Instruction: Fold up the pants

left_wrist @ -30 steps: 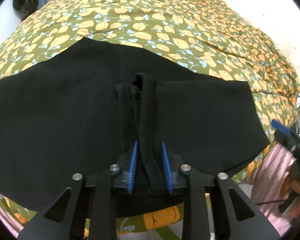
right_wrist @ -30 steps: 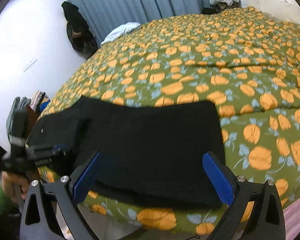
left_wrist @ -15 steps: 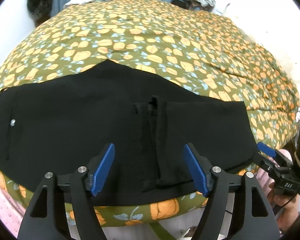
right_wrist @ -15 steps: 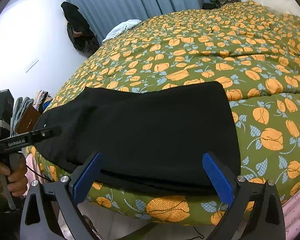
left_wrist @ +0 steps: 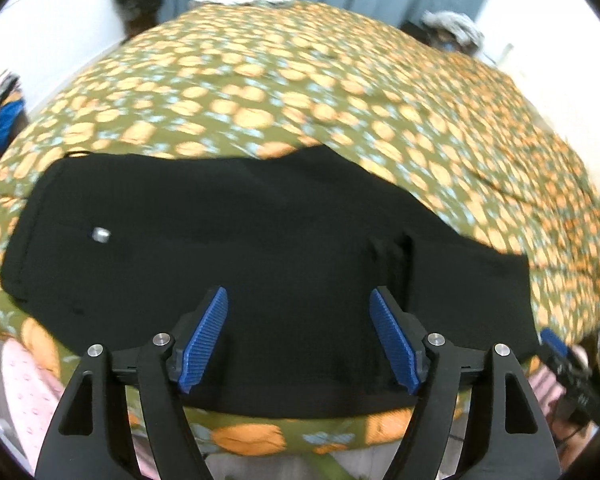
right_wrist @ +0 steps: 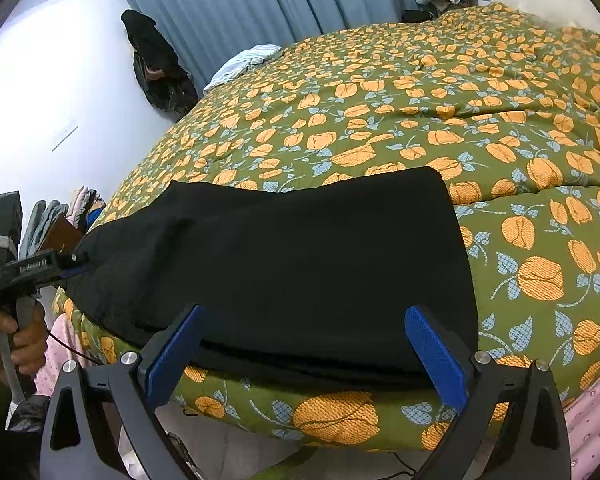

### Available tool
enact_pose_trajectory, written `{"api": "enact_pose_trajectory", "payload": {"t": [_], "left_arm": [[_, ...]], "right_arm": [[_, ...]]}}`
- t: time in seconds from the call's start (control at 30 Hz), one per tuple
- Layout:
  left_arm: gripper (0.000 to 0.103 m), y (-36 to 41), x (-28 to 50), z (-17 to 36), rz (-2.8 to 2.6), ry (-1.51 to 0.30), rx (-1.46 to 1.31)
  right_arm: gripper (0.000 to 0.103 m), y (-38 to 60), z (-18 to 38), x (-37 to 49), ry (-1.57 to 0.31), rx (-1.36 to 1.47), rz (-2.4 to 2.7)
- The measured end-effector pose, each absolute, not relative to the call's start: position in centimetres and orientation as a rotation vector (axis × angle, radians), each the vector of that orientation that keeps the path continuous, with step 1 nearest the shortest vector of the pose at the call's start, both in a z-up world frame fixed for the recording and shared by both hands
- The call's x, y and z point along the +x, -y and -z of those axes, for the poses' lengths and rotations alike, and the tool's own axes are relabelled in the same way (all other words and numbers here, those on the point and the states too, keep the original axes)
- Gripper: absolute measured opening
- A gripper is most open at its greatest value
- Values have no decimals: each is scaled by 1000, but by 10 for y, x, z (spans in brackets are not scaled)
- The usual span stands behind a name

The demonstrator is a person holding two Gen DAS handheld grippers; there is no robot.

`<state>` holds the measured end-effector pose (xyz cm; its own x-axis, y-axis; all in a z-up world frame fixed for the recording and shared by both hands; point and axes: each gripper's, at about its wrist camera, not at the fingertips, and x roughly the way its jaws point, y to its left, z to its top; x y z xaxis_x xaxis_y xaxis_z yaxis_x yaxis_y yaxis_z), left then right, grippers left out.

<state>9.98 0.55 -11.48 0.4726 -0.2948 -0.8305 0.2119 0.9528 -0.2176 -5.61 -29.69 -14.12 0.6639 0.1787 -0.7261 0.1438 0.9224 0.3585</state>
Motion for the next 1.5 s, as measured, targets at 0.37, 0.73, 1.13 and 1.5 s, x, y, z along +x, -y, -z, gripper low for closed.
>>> {"api": "enact_pose_trajectory", "payload": {"t": [0.37,0.73,1.13,1.5], "left_arm": [[97,-149,177,112,45,-1097,-314],[97,-196,196,137,-9,-1133,-266],[103,-187,213,189,33,-1252,-164],[23,-175,195,163,-22,-1240,-140]], "right_arm": [[99,308,146,-57,-848,477,-2],[100,304,155,-49,-887,500,-13],[100,300,158,-44,-904,481,-14],[99,302,158,-46,-882,504,-24]]}}
